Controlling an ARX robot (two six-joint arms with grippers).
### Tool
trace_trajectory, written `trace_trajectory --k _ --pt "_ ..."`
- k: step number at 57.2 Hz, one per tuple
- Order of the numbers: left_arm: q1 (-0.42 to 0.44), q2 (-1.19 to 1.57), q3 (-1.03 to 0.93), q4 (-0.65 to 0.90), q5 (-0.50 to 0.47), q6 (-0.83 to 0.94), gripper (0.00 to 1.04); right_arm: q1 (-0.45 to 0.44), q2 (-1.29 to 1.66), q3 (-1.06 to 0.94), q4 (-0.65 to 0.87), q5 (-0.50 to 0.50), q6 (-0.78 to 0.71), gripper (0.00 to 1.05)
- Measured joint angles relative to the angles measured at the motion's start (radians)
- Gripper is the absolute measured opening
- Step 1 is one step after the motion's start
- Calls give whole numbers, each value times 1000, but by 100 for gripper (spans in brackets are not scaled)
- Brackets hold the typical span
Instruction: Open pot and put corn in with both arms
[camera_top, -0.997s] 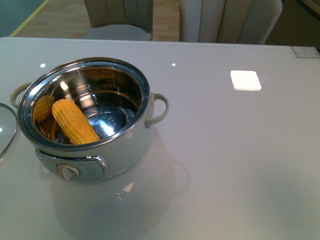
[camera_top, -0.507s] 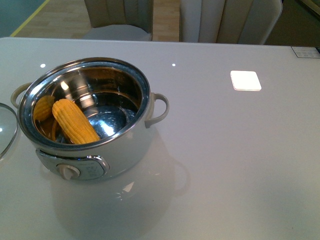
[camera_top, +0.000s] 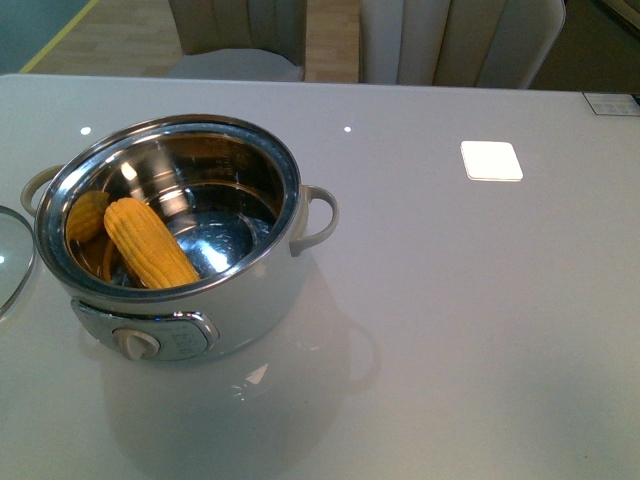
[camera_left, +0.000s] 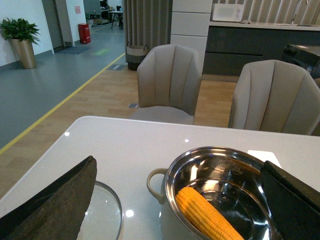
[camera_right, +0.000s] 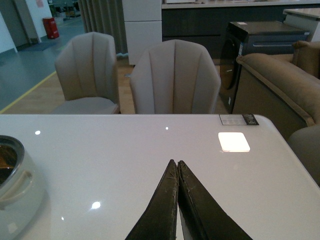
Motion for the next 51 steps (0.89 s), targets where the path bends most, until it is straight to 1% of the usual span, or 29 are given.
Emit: trace_trajectory --k 7,9,15,16,22,23,26,27,33,39,41,44,51 --pt "0 0 0 0 0 0 98 0 0 0 0 0 0 2" --pt "0 0 0 0 0 0 98 0 0 0 0 0 -1 4" --pt "0 0 0 0 0 0 98 0 0 0 0 0 -1 23" --pt "0 0 0 0 0 0 98 0 0 0 0 0 -1 25" --pt "0 0 0 0 0 0 98 0 0 0 0 0 -1 46" --pt "0 0 0 0 0 0 98 0 0 0 0 0 -1 48" --pt "0 0 0 0 0 0 98 0 0 0 0 0 -1 58" --pt "0 0 0 0 0 0 98 0 0 0 0 0 -1 60" --pt "0 0 0 0 0 0 98 0 0 0 0 0 -1 79" --pt "0 0 0 0 0 0 98 0 0 0 0 0 -1 96" --pt "0 0 0 0 0 0 98 0 0 0 0 0 -1 97" --pt "0 0 0 0 0 0 98 0 0 0 0 0 -1 96" --pt "0 0 0 0 0 0 98 0 0 0 0 0 -1 96"
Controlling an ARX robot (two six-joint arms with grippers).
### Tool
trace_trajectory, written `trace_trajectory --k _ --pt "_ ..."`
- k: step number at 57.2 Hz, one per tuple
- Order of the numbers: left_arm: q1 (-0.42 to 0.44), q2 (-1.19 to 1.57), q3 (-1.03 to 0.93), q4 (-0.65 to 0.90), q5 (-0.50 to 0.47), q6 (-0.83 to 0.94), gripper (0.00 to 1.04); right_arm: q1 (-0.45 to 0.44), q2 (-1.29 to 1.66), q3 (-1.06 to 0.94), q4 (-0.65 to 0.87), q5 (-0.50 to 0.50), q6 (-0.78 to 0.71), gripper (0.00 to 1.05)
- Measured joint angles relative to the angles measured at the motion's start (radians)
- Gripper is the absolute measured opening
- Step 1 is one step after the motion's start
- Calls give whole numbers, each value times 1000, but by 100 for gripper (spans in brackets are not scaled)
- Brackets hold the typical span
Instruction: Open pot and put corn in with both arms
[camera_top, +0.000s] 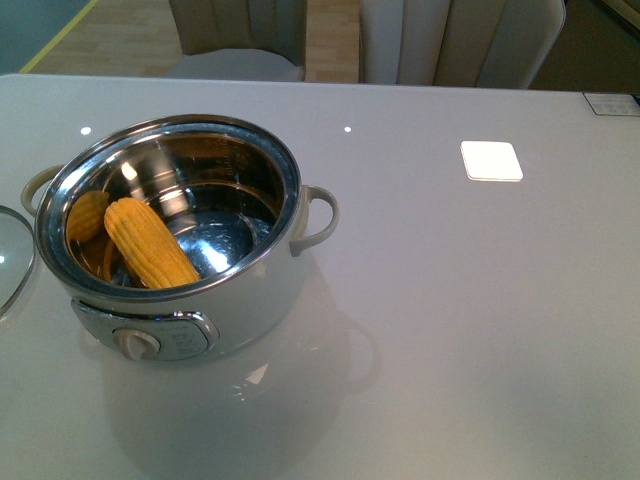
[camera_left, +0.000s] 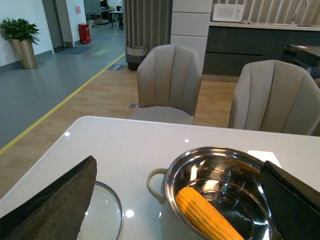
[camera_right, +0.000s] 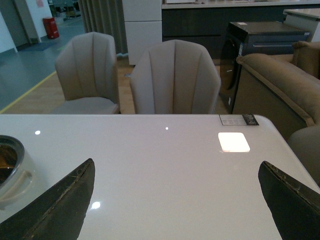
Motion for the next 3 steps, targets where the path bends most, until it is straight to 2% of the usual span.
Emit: trace_trajectory --k 3 --pt "0 0 0 0 0 0 98 0 0 0 0 0 0 96"
